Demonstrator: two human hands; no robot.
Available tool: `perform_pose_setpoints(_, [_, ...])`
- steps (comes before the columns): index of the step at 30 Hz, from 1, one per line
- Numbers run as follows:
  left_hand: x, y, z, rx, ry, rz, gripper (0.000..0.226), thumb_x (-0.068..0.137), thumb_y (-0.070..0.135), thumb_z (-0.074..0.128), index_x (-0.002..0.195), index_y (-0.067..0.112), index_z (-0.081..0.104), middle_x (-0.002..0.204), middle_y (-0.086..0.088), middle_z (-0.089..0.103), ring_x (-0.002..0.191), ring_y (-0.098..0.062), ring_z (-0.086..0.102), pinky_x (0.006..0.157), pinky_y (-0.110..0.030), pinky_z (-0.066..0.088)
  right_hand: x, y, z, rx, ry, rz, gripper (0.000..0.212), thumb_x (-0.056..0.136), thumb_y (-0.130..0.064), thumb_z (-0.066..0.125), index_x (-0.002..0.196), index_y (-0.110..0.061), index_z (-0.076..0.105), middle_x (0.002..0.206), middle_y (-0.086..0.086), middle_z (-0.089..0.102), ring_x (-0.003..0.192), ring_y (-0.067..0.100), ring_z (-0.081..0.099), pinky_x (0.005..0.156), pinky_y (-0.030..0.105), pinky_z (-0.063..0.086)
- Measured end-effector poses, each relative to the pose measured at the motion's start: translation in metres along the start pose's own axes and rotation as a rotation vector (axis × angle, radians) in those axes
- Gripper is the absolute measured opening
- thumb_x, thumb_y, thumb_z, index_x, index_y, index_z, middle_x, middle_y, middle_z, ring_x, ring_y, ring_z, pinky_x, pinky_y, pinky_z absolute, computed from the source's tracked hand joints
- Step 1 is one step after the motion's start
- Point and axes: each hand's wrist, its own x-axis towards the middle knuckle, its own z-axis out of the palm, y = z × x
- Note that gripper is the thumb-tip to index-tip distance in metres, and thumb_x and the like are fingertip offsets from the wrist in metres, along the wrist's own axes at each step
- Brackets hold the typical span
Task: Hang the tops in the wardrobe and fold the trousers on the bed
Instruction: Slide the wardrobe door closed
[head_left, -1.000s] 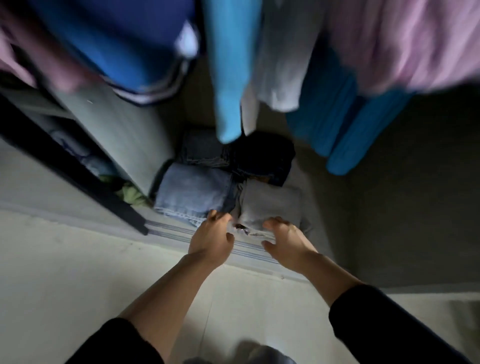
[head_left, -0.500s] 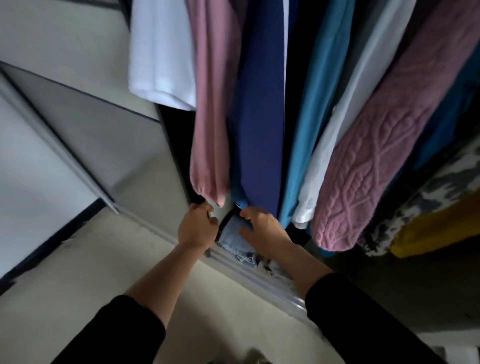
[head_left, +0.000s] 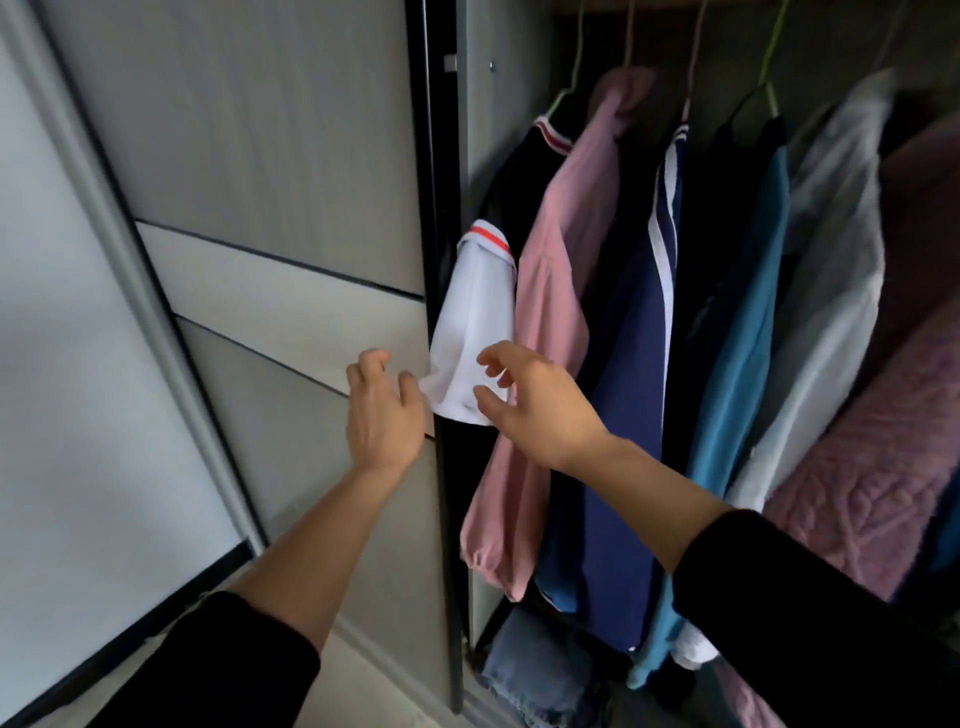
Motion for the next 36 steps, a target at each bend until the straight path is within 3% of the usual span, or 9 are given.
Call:
perform_pose_setpoints(4, [0.046, 0.013, -0.009, -0.093, -0.019, 0.062, 0.032, 0.094, 0.030, 0.052, 0.118, 0.010, 0.047, 0.118, -0.010, 0.052, 0.092, -0.032, 0.059, 0.081, -0.039, 0.045, 0.065, -0.029, -0.007, -0.065, 0.150, -0.049, 0.041, 0.094, -0.030, 0.055, 0.131, -0.016, 0.049, 0.124, 0.002, 0.058, 0.109, 0.018, 0.057, 0.088, 0.036, 0.049])
perform_pose_setpoints(9, [0.063, 0.007, -0.001, -0.121, -0.192, 0.192, 0.027, 0.092, 0.042, 0.052, 0.105, 0.019, 0.053, 0.101, 0.001, 0.058, 0.086, -0.018, 0.059, 0.077, -0.035, 0.049, 0.126, -0.054, -0.010, -0.121, 0.353, -0.008, 0.055, 0.094, -0.032, 0.057, 0.139, -0.006, 0.038, 0.131, 0.010, 0.053, 0.124, 0.026, 0.042, 0.096, 0.035, 0.039])
perform_pose_setpoints(12, [0.062, 0.000, 0.011, -0.096, -0.238, 0.219, 0.021, 0.090, 0.043, 0.054, 0.091, 0.023, 0.052, 0.087, 0.006, 0.057, 0.077, -0.011, 0.057, 0.069, -0.033, 0.047, 0.144, -0.065, -0.009, -0.082, 0.368, 0.068, 0.054, 0.094, -0.032, 0.057, 0.135, -0.001, 0.038, 0.116, 0.017, 0.056, 0.115, 0.032, 0.046, 0.089, 0.040, 0.043])
perform_pose_setpoints(15, [0.060, 0.001, 0.017, 0.011, -0.245, 0.222, 0.024, 0.090, 0.042, 0.055, 0.081, 0.022, 0.045, 0.078, 0.006, 0.053, 0.070, -0.015, 0.052, 0.061, -0.029, 0.038, 0.151, -0.065, -0.008, -0.069, 0.376, 0.106, 0.041, 0.094, -0.029, 0.057, 0.119, 0.000, 0.045, 0.091, 0.011, 0.046, 0.103, 0.035, 0.051, 0.079, 0.037, 0.040])
perform_pose_setpoints(18, [0.059, 0.004, 0.018, 0.026, -0.249, 0.236, 0.023, 0.090, 0.037, 0.056, 0.079, 0.024, 0.041, 0.073, 0.004, 0.054, 0.067, -0.017, 0.052, 0.060, -0.030, 0.039, 0.152, -0.062, -0.011, -0.061, 0.355, 0.140, 0.041, 0.091, -0.034, 0.060, 0.116, -0.005, 0.047, 0.094, 0.005, 0.042, 0.095, 0.034, 0.054, 0.076, 0.034, 0.040])
perform_pose_setpoints(25, [0.051, 0.016, 0.012, 0.048, -0.279, 0.280, 0.025, 0.089, 0.034, 0.058, 0.079, 0.014, 0.048, 0.068, 0.000, 0.057, 0.063, -0.021, 0.053, 0.061, -0.036, 0.045, 0.141, -0.059, -0.026, -0.110, 0.322, 0.125, 0.042, 0.092, -0.036, 0.060, 0.116, -0.004, 0.046, 0.106, 0.015, 0.054, 0.089, 0.031, 0.052, 0.069, 0.029, 0.034])
perform_pose_setpoints(29, [0.028, 0.034, 0.019, 0.031, -0.264, 0.285, 0.027, 0.087, 0.031, 0.059, 0.075, 0.012, 0.044, 0.065, -0.001, 0.055, 0.061, -0.023, 0.052, 0.059, -0.037, 0.044, 0.121, -0.050, -0.044, -0.119, 0.310, 0.110, 0.044, 0.093, -0.035, 0.058, 0.121, -0.003, 0.045, 0.109, 0.016, 0.055, 0.099, 0.031, 0.054, 0.075, 0.031, 0.038])
perform_pose_setpoints(36, [-0.031, 0.077, 0.037, 0.012, -0.271, 0.352, 0.028, 0.090, 0.034, 0.058, 0.074, 0.022, 0.038, 0.063, 0.007, 0.047, 0.058, -0.013, 0.047, 0.054, -0.026, 0.033, 0.064, -0.024, -0.087, -0.128, 0.363, 0.125, 0.046, 0.092, -0.037, 0.059, 0.122, -0.005, 0.045, 0.107, 0.014, 0.055, 0.090, 0.028, 0.055, 0.069, 0.030, 0.041])
